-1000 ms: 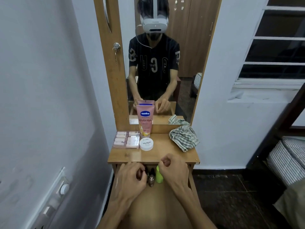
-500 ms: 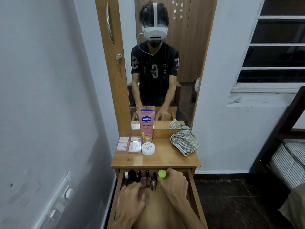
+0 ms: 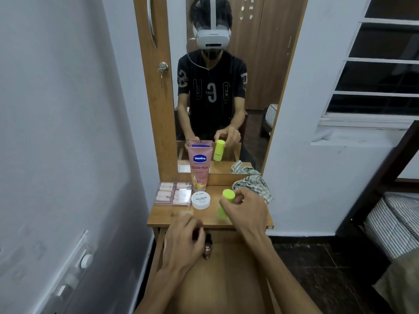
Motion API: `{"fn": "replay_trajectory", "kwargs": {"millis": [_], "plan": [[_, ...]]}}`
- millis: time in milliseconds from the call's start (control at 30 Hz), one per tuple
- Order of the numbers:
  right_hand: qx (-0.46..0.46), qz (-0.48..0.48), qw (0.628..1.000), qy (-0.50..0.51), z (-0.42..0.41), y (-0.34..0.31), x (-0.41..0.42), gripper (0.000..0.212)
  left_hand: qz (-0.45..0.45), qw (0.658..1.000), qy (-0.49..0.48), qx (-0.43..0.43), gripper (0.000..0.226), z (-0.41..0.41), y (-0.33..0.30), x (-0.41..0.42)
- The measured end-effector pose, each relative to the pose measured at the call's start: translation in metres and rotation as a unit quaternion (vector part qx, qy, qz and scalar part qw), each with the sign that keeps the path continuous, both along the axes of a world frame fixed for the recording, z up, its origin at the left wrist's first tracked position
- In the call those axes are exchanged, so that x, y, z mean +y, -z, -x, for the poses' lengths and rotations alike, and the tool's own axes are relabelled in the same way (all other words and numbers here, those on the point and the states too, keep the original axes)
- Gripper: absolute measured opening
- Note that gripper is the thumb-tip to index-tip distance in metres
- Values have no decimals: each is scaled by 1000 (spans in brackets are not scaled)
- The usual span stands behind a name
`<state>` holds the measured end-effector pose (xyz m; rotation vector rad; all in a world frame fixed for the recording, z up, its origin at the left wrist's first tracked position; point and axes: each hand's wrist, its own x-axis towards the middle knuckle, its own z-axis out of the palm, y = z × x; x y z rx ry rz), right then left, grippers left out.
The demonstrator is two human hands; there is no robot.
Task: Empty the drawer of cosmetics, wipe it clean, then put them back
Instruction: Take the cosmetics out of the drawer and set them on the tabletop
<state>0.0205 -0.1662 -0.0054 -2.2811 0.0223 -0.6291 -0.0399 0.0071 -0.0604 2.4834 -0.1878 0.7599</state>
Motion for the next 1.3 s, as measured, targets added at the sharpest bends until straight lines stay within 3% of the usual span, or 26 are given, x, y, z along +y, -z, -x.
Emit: {"fn": "replay_trajectory", "kwargs": {"millis": [200, 500, 600, 800, 867, 967, 1067, 1167, 1300], "plan": [[33, 27, 998, -38, -69, -9, 21, 17, -78, 995, 22, 66, 38, -48, -15, -3], [57, 38, 995, -69, -118, 1, 42, 17, -128, 989, 24, 69, 38, -62, -1, 3], [56, 29, 996, -59, -120, 5, 44, 14, -106, 992, 36, 61, 37, -59, -2, 4], [73, 23, 996, -46, -106, 8, 35, 47, -17, 999, 37, -3, 22, -40, 0, 18], [48, 13, 998, -48, -90, 9, 30, 42, 10, 1000, 12, -24, 14, -30, 2, 24], [15, -8, 997, -72, -58, 15, 24, 18, 26, 999, -18, -26, 6, -15, 7, 35], [17, -10, 995, -102, -23, 29, 20, 7, 31, 998, -29, 37, 10, 3, 16, 44], [84, 7, 987, -135, 7, 48, 17, 3, -7, 992, -44, 122, 12, 17, 26, 48], [179, 71, 970, -148, 32, 72, 20, 14, -22, 982, -64, 175, 14, 27, 33, 49]]}}
